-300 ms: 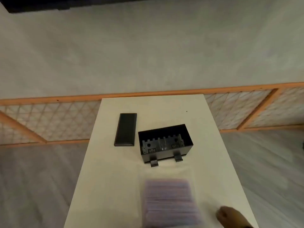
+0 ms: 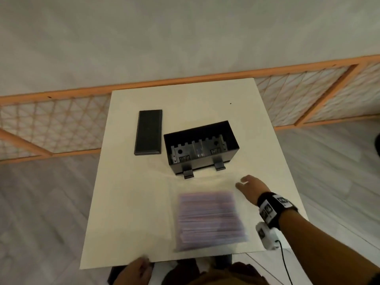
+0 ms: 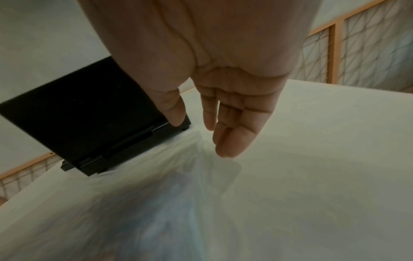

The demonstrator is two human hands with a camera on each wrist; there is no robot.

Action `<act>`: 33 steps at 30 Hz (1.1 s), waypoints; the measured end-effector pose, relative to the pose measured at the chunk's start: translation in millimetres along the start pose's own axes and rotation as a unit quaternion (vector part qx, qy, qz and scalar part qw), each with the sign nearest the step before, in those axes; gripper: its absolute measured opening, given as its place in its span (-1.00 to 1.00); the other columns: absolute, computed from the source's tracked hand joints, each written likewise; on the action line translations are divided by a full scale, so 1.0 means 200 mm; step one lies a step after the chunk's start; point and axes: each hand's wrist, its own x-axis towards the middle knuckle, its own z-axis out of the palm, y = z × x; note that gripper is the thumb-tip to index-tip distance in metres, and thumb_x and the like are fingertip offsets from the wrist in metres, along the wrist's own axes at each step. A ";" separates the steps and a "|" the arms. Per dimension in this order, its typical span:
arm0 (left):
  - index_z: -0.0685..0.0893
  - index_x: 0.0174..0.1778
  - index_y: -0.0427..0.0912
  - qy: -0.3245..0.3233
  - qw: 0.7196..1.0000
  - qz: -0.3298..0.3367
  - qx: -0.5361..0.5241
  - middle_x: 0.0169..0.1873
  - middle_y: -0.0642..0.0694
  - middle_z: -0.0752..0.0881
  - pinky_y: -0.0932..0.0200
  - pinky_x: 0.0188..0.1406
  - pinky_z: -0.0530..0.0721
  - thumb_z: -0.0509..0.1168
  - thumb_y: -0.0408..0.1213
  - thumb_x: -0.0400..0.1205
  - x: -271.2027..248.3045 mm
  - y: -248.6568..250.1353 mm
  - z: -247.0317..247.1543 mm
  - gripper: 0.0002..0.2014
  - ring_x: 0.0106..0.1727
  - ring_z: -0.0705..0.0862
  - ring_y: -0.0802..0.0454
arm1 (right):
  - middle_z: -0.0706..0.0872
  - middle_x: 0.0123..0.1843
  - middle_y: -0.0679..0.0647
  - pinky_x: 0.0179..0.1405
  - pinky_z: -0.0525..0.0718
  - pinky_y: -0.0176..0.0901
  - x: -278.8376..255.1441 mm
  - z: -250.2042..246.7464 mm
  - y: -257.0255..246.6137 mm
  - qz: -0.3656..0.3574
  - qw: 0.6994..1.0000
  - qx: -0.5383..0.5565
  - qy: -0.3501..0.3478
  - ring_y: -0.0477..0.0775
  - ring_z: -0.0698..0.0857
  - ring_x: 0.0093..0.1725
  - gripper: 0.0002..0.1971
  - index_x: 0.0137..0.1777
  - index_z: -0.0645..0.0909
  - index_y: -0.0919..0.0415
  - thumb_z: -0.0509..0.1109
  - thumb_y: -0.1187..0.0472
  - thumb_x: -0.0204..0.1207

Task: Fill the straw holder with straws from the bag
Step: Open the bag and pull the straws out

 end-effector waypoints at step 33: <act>0.61 -0.23 0.01 -0.148 0.949 0.253 0.117 -0.34 0.02 0.63 0.14 -0.34 0.50 0.20 -0.04 0.79 0.88 1.66 0.28 -0.72 -0.28 0.61 0.01 | 0.72 -0.33 -0.12 -0.07 0.80 -0.03 0.21 -0.04 0.01 -0.089 0.994 0.051 -0.037 0.02 0.72 -0.25 -0.84 -0.23 0.73 -0.07 0.46 0.17 0.56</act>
